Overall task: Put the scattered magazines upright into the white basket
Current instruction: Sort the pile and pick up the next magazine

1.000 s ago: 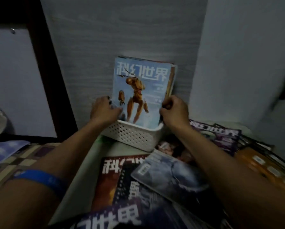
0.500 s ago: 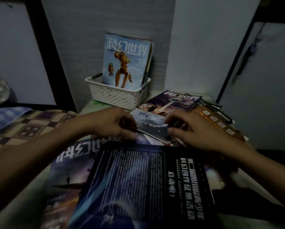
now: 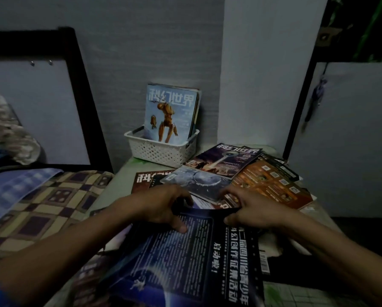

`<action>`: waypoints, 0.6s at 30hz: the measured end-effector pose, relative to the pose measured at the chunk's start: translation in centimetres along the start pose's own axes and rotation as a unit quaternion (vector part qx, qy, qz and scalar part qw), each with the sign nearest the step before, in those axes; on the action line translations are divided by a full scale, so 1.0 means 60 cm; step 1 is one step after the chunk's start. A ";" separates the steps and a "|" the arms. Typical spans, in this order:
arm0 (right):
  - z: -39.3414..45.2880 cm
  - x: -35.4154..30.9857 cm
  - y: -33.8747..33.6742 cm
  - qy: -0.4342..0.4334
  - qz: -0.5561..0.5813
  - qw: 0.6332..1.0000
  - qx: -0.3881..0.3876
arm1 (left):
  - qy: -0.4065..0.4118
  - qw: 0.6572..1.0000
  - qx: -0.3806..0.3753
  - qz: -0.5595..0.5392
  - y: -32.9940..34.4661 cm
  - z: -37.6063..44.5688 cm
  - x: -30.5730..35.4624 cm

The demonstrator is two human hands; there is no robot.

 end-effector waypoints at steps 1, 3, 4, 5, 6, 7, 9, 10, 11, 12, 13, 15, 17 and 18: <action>-0.004 -0.003 -0.008 0.000 0.099 0.995 -0.001 | 0.012 0.999 0.027 0.017 -0.007 -0.004 0.003; -0.007 -0.004 -0.034 0.017 0.260 0.965 0.028 | 0.016 0.996 0.093 -0.001 -0.029 -0.014 0.000; -0.002 0.000 -0.048 0.036 0.339 0.939 0.044 | 0.001 0.990 0.131 -0.053 -0.047 -0.021 -0.008; 0.001 0.002 -0.057 0.056 0.425 0.902 0.055 | -0.016 0.977 0.165 -0.135 -0.066 -0.031 -0.017; 0.006 0.001 -0.068 0.067 0.502 0.860 0.067 | -0.021 0.953 0.180 -0.243 -0.084 -0.042 -0.023; 0.011 -0.004 -0.080 0.065 0.558 0.823 0.082 | -0.001 0.921 0.164 -0.354 -0.099 -0.051 -0.025; 0.019 -0.014 -0.107 0.045 0.623 0.773 0.112 | 0.066 0.869 0.095 -0.482 -0.119 -0.070 -0.015; 0.018 -0.023 -0.119 0.030 0.643 0.755 0.126 | 0.093 0.853 0.066 -0.509 -0.127 -0.079 -0.005; 0.016 -0.031 -0.128 0.020 0.658 0.740 0.139 | 0.117 0.843 0.037 -0.525 -0.129 -0.089 0.003; 0.016 -0.041 -0.135 0.005 0.673 0.724 0.148 | 0.119 0.837 0.038 -0.533 -0.131 -0.096 0.007; 0.017 -0.048 -0.138 -0.006 0.686 0.712 0.152 | 0.120 0.851 0.054 -0.509 -0.129 -0.101 0.009; 0.025 -0.062 -0.137 -0.020 0.682 0.714 0.159 | 0.114 0.903 0.114 -0.397 -0.119 -0.106 0.010; 0.032 -0.079 -0.138 -0.030 0.649 0.743 0.162 | 0.082 0.917 0.234 -0.313 -0.122 -0.103 0.005; 0.033 -0.089 -0.141 -0.044 0.637 0.754 0.154 | 0.064 0.896 0.300 -0.320 -0.131 -0.104 -0.005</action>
Point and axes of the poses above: each hand's wrist, its own z-axis towards the middle knuckle, its own y-axis out of the palm, x = y × z, the point moved 7 cm from there along z, towards the middle knuckle, and after that the axes turned 4 degrees about -y, right-handed, at the moved point
